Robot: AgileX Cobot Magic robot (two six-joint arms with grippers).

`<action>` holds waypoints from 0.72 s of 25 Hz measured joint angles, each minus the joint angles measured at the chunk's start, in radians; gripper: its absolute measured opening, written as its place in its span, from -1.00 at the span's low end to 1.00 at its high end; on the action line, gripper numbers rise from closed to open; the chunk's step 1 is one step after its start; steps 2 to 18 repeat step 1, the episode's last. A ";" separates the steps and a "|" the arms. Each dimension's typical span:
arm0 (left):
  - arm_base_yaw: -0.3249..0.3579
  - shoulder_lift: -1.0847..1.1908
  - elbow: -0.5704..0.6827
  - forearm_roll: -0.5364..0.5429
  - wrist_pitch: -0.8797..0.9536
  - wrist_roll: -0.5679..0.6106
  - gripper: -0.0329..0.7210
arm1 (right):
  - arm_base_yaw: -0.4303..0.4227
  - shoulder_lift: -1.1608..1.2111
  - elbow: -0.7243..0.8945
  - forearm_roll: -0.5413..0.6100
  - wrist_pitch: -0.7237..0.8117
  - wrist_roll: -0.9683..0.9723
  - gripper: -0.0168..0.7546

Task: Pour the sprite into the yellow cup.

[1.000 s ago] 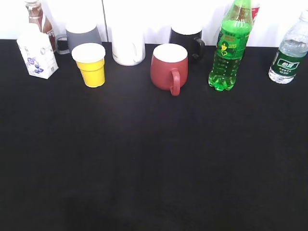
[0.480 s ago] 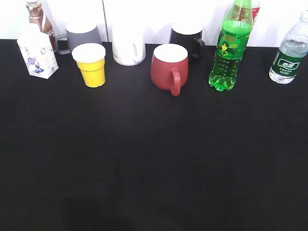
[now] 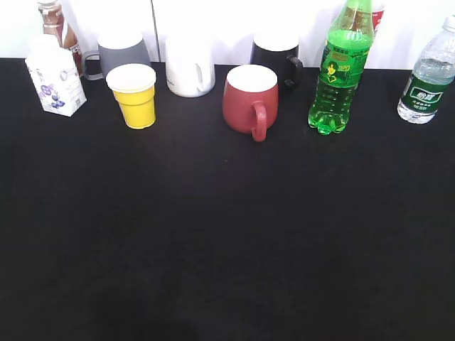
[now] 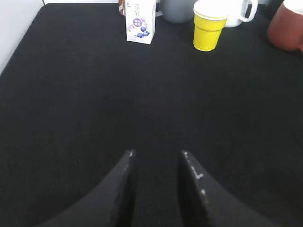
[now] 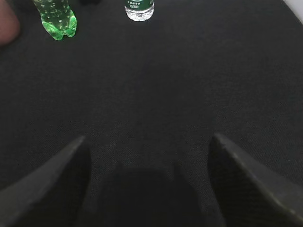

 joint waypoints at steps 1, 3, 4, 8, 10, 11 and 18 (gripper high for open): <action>0.000 0.000 0.000 0.000 0.000 0.000 -0.31 | 0.000 0.000 0.000 0.000 0.000 0.000 0.56; 0.000 0.000 0.000 0.000 0.000 0.000 -0.31 | 0.000 0.000 0.000 0.000 0.000 0.000 0.56; 0.000 0.000 0.000 0.000 0.000 0.000 -0.31 | 0.000 0.000 0.000 0.000 0.000 0.000 0.56; 0.000 0.000 0.000 0.000 0.000 0.000 -0.31 | 0.000 0.000 0.000 0.000 0.000 0.000 0.56; 0.000 0.000 0.000 0.000 0.000 0.000 -0.31 | 0.000 0.000 0.000 0.000 0.000 0.000 0.56; 0.000 0.000 0.000 0.000 0.000 0.000 -0.31 | 0.000 0.000 0.000 0.000 0.000 0.000 0.56; 0.000 0.000 0.000 0.000 0.000 0.000 -0.31 | 0.000 0.000 0.000 0.000 0.000 0.000 0.56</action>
